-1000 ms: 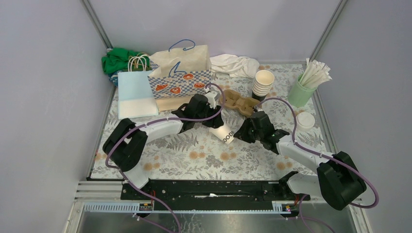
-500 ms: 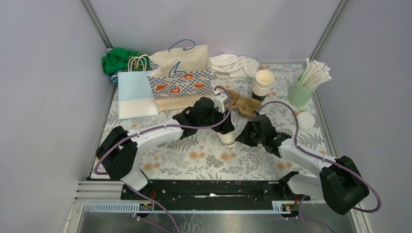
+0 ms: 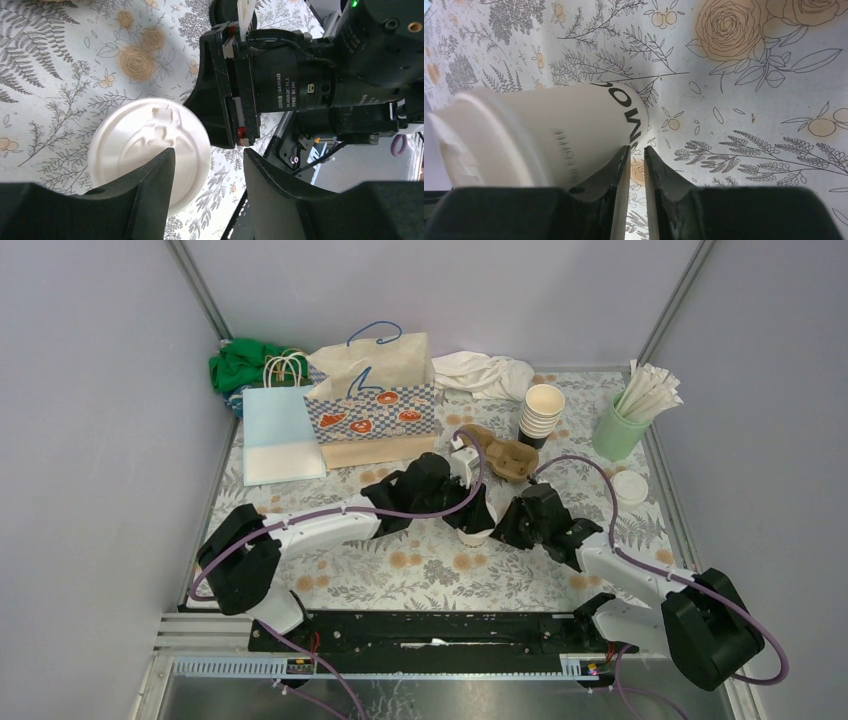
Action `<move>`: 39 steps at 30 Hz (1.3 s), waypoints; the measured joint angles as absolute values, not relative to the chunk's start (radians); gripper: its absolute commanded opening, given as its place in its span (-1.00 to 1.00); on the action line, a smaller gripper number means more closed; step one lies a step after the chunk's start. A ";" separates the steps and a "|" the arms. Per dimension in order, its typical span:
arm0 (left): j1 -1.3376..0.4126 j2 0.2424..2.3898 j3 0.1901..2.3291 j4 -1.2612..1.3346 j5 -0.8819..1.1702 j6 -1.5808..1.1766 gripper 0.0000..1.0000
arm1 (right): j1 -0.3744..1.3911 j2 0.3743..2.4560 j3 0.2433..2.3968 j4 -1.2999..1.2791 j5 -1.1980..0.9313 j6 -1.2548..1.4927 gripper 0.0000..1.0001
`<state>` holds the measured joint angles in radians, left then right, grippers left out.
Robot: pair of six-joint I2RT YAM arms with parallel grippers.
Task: Pack the takeout coffee
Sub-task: Adjust the coffee cup at the center of the board, then close the cup lid on the coffee cup.
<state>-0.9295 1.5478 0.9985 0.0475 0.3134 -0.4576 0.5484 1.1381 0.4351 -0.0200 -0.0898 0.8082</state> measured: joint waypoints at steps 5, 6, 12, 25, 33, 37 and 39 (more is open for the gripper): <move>-0.939 1.542 0.992 0.047 0.318 -0.472 0.15 | 0.548 1.086 0.435 -0.064 -0.058 0.800 -0.49; -0.941 1.542 0.992 0.047 0.318 -0.473 0.15 | 0.548 1.069 0.435 -0.080 -0.044 0.796 -0.47; -0.941 1.538 0.995 0.042 0.318 -0.476 0.17 | 0.547 0.977 0.459 -0.184 0.038 0.763 -0.44; -0.942 1.439 1.122 -0.106 0.258 -0.444 0.26 | 0.547 0.901 0.623 -0.345 0.099 0.648 0.05; -0.918 1.325 1.139 -0.235 0.162 -0.429 0.39 | 0.547 0.938 0.785 -0.421 0.085 0.571 0.84; -0.880 1.253 1.139 -0.304 0.111 -0.418 0.54 | 0.549 0.999 0.863 -0.448 0.085 0.549 0.99; -0.861 1.219 1.139 -0.333 0.089 -0.415 0.61 | 0.554 1.019 0.883 -0.463 0.086 0.545 0.99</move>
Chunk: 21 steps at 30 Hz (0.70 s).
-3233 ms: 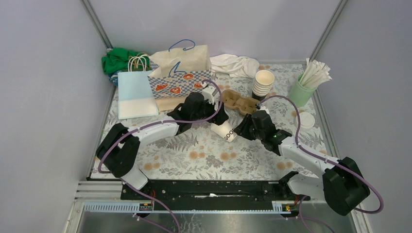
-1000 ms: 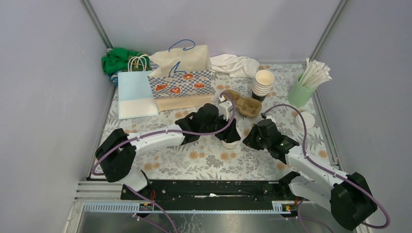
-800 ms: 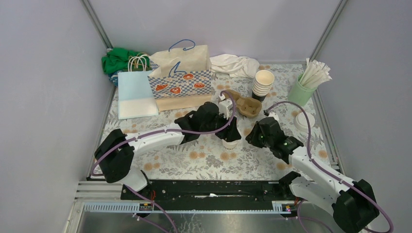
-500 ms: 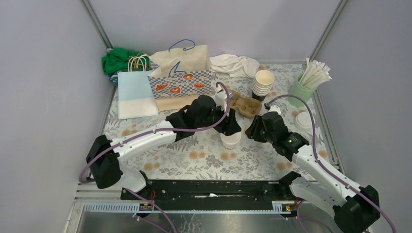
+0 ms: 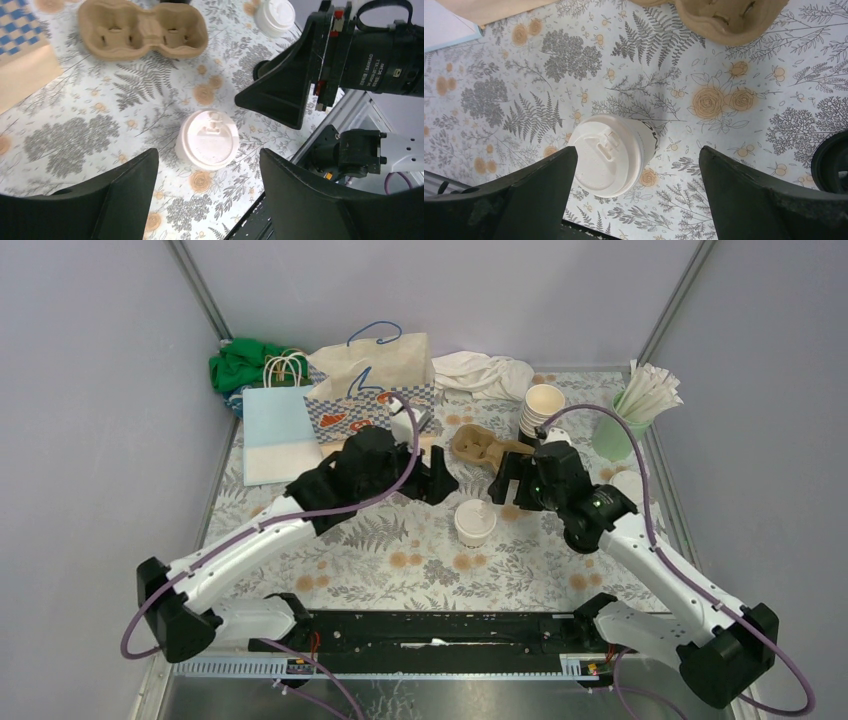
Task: Pack the takeout coffee
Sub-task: Close the cup lid on the coffee cup.
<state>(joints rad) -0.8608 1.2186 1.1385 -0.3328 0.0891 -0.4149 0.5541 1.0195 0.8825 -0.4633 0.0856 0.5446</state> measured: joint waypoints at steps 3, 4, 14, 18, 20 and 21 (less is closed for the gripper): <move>-0.828 1.170 1.139 -0.378 0.059 -0.411 0.69 | 0.582 1.052 0.909 -0.497 0.099 0.545 0.99; -0.818 1.157 1.139 -0.389 0.050 -0.410 0.71 | 0.604 1.073 0.926 -0.512 0.117 0.545 1.00; -0.726 1.081 1.147 -0.497 -0.001 -0.396 0.86 | 0.815 1.274 1.104 -0.601 0.255 0.585 0.99; -0.697 1.073 1.166 -0.538 -0.027 -0.388 0.98 | 0.838 1.309 1.133 -0.627 0.294 0.601 0.99; -0.678 1.066 1.176 -0.559 -0.041 -0.388 0.98 | 0.850 1.327 1.149 -0.646 0.310 0.607 0.99; -0.669 1.064 1.182 -0.569 -0.049 -0.388 0.98 | 0.856 1.336 1.157 -0.654 0.320 0.609 1.00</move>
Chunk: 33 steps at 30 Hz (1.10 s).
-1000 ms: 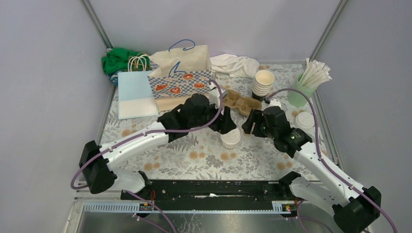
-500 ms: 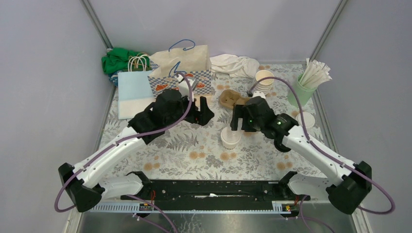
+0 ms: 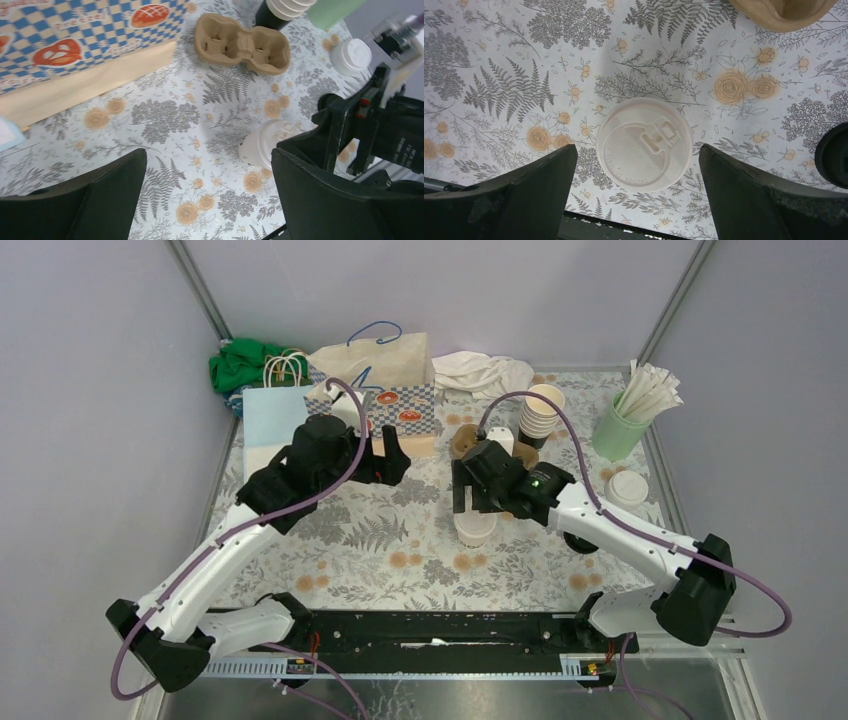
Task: Pack the takeout coffee
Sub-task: Close the cup lid on the coffee cup.
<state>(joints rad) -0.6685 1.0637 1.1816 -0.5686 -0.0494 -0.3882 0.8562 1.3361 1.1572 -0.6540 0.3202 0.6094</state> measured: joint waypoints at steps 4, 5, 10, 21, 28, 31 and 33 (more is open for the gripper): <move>-0.622 1.056 1.196 -0.598 -0.079 -0.389 0.98 | 0.876 1.365 1.173 -0.680 0.348 0.619 0.99; -0.611 1.053 1.196 -0.601 -0.084 -0.389 0.98 | 0.880 1.372 1.175 -0.688 0.353 0.624 0.99; -0.561 1.034 1.196 -0.616 -0.084 -0.389 0.97 | 0.908 1.394 1.175 -0.726 0.361 0.653 0.99; -0.551 1.033 1.067 -0.531 0.092 -0.459 0.88 | 0.918 1.443 1.176 -0.730 0.366 0.662 0.99; -0.551 1.034 0.962 -0.458 0.184 -0.523 0.76 | 0.918 1.457 1.181 -0.735 0.366 0.661 0.90; -0.551 1.043 0.933 -0.437 0.212 -0.544 0.74 | 0.918 1.460 1.181 -0.737 0.366 0.660 0.91; -0.551 1.051 0.920 -0.414 0.229 -0.556 0.72 | 0.918 1.462 1.181 -0.740 0.366 0.659 0.92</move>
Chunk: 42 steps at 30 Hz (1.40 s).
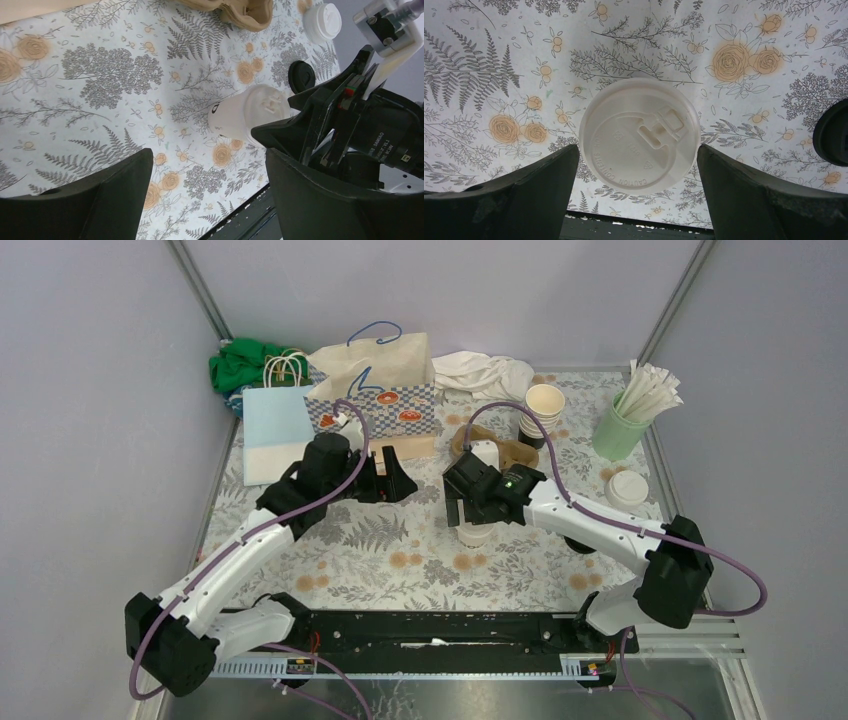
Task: Pack the takeout coffee
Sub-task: Close the cup lid on the coffee cup.
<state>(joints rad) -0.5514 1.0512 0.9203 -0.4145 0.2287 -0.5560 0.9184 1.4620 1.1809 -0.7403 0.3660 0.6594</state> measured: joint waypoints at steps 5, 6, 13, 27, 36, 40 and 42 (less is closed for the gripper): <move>-0.551 1.069 0.868 -0.334 0.276 -0.599 0.53 | 0.918 1.476 1.181 -0.752 0.366 0.656 0.84; -0.551 1.073 0.854 -0.315 0.288 -0.608 0.50 | 0.918 1.478 1.181 -0.752 0.365 0.655 0.82; -0.553 1.115 0.781 -0.204 0.347 -0.665 0.39 | 0.918 1.479 1.181 -0.751 0.358 0.654 0.75; -0.623 1.304 0.687 0.081 0.428 -0.777 0.12 | 0.918 1.482 1.180 -0.750 0.355 0.645 0.84; -0.637 1.412 0.659 0.246 0.468 -0.846 -0.05 | 0.918 1.474 1.171 -0.737 0.354 0.633 0.85; -0.641 1.444 0.651 0.311 0.487 -0.869 -0.07 | 0.918 1.467 1.159 -0.720 0.353 0.626 0.85; -0.641 1.460 0.648 0.337 0.497 -0.880 -0.13 | 0.918 1.459 1.151 -0.712 0.351 0.624 0.85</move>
<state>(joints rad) -0.6415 1.4597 0.6476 0.3367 0.4973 -0.8803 0.9184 1.4593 1.1515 -0.7120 0.3511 0.6243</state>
